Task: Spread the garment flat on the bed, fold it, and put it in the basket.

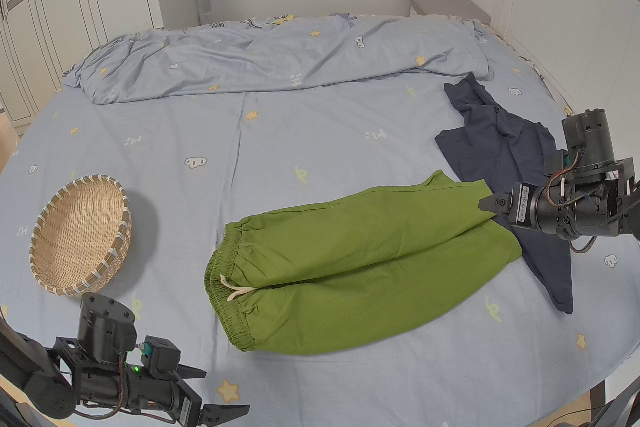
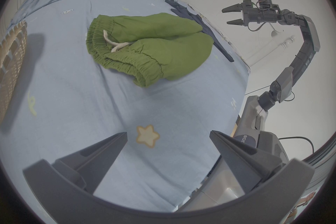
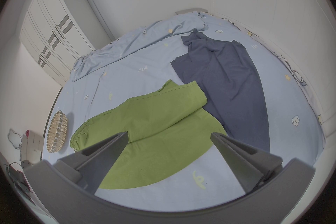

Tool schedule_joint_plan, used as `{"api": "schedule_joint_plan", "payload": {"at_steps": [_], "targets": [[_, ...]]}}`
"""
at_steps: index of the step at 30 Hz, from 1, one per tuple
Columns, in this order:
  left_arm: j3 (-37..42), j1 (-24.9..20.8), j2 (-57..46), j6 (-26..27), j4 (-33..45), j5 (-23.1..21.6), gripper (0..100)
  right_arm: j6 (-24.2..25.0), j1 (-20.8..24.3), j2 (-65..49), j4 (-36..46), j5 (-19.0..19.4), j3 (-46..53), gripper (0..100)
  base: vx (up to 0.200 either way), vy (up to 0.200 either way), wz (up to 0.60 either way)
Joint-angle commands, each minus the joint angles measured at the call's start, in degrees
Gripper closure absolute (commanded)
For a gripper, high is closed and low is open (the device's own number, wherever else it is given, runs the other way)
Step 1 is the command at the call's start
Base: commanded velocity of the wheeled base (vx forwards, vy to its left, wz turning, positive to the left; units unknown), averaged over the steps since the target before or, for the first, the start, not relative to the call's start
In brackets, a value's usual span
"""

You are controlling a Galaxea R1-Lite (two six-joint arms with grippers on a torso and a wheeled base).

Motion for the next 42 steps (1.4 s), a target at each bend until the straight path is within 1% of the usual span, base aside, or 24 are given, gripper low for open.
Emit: {"api": "schedule_joint_plan", "payload": {"at_steps": [1,6,8,9,10,12,14,22,28,30,42], "targets": [[-3.0,-0.2,6.9,0.1,-2.2,0.6,0,0.1,-0.1,0.0,-0.1,0.0,0.0,0,0.000,0.000,0.00],[-4.4,-2.2,7.1,0.3,-3.6,0.8,0,0.1,-0.2,0.0,-0.1,0.0,0.1,0,0.000,0.000,0.00],[-5.4,-2.3,7.2,1.9,-3.8,1.5,0,0.2,-0.2,0.1,-0.1,0.0,0.1,0,0.000,0.000,0.00],[-5.7,-2.4,7.6,4.8,-3.8,2.6,0,0.3,-0.2,0.2,-0.1,0.0,0.1,0,0.000,0.000,0.00],[-5.7,-2.5,7.7,5.0,-3.8,2.8,0,0.3,-0.1,0.2,-0.1,0.0,0.1,0,0.000,0.000,0.00],[-6.2,-3.6,9.3,6.7,-3.9,5.9,0,0.4,-0.2,0.2,-0.1,0.0,0.0,0,0.000,0.000,0.00],[-7.5,-4.3,10.6,6.9,-3.9,7.0,0,0.5,-0.2,0.1,-0.1,0.0,0.0,0,0.000,0.000,0.00],[-11.4,-4.3,13.3,7.0,-4.4,7.1,0,0.5,-0.5,0.1,-0.3,0.0,0.0,0,0.000,0.000,0.00],[-12.1,-4.0,17.6,7.1,-8.6,7.1,0,0.5,-1.1,0.2,-1.4,0.0,0.1,0,0.000,0.000,0.00],[-12.1,-3.9,19.2,7.1,-11.3,7.2,0,0.5,-1.1,0.3,-1.8,0.0,0.4,0,0.000,0.000,0.00],[-12.0,-3.5,18.5,7.1,-12.1,7.2,0,0.4,-1.1,0.4,-1.9,0.0,0.8,0,0.000,0.000,0.00]]}}
